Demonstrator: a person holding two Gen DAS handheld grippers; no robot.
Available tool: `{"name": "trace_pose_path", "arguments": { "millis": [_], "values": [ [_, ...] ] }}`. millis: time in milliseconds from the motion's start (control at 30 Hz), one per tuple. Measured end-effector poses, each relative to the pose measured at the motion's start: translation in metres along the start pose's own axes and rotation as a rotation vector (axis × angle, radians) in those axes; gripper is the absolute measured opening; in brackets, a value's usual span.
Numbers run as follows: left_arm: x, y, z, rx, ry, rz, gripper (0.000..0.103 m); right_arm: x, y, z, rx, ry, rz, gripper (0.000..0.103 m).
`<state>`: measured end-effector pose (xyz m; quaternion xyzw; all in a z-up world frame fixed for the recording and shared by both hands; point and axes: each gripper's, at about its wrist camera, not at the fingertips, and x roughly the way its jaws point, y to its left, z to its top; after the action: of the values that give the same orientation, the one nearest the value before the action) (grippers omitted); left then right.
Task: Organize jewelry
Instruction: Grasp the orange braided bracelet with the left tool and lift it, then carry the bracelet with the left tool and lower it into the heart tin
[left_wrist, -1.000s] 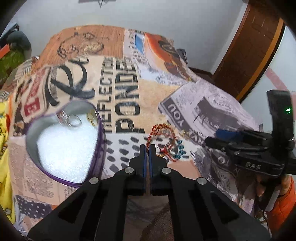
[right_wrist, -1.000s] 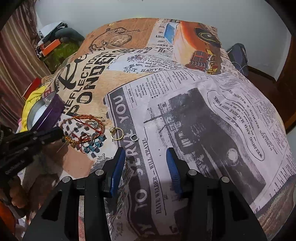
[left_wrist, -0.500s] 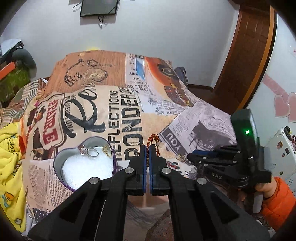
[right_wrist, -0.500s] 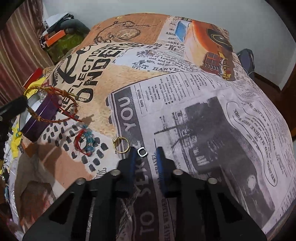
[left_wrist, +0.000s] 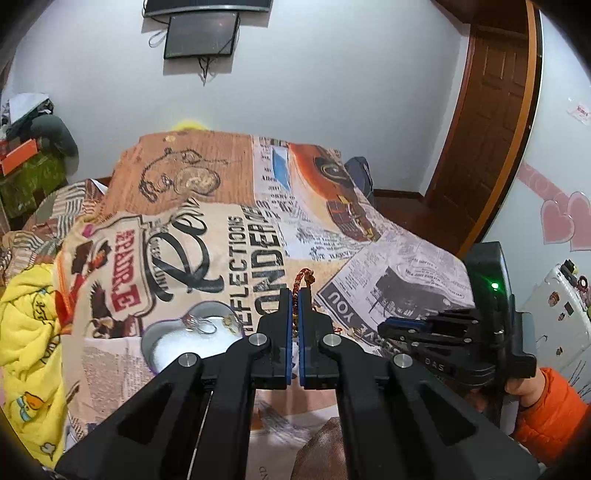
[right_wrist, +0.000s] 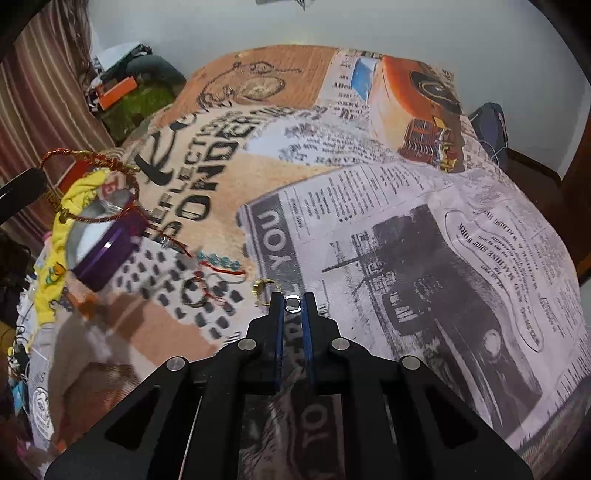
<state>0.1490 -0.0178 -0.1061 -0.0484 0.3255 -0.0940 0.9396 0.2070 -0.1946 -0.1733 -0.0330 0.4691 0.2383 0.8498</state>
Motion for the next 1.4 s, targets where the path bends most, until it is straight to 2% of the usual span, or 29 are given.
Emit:
{"name": "trace_pose_path", "arguments": {
  "millis": [67,333,500,533,567,667,700,1033,1100,1333,1400],
  "values": [
    [-0.007,0.001,0.002,-0.004,-0.014,0.006,0.001,-0.009,0.004,0.001,-0.004,-0.021,0.0,0.004],
    [-0.03,0.004,0.005,-0.016,-0.043,-0.022,0.001,-0.04,0.02,0.004,-0.032,-0.096,0.002,0.004],
    [-0.03,0.006,-0.005,-0.035,-0.001,-0.068,0.001,-0.039,0.026,-0.007,-0.042,-0.061,0.011,0.004],
    [-0.029,0.007,-0.008,-0.045,0.013,-0.086,0.001,-0.039,0.029,-0.009,-0.044,-0.05,0.034,0.005],
    [-0.028,0.007,-0.011,-0.053,0.025,-0.1,0.001,-0.038,0.032,-0.01,-0.045,-0.038,0.068,0.009],
    [-0.023,0.007,-0.016,-0.067,0.053,-0.117,0.001,-0.035,0.045,-0.013,-0.056,-0.033,0.122,0.035],
    [-0.023,0.007,-0.018,-0.071,0.06,-0.118,0.001,-0.034,0.049,-0.015,-0.067,-0.045,0.119,0.038],
    [-0.008,0.036,-0.053,-0.149,0.173,-0.07,0.001,0.003,0.084,-0.016,-0.163,-0.001,0.134,0.037],
    [-0.006,0.044,-0.06,-0.169,0.188,-0.061,0.001,0.009,0.092,-0.017,-0.197,0.008,0.138,0.029],
    [-0.004,0.058,-0.07,-0.192,0.196,-0.049,0.001,0.027,0.102,-0.013,-0.245,0.028,0.101,0.025],
    [-0.003,0.06,-0.07,-0.195,0.197,-0.053,0.001,0.029,0.101,-0.011,-0.247,0.027,0.097,0.019]
  ]
}}
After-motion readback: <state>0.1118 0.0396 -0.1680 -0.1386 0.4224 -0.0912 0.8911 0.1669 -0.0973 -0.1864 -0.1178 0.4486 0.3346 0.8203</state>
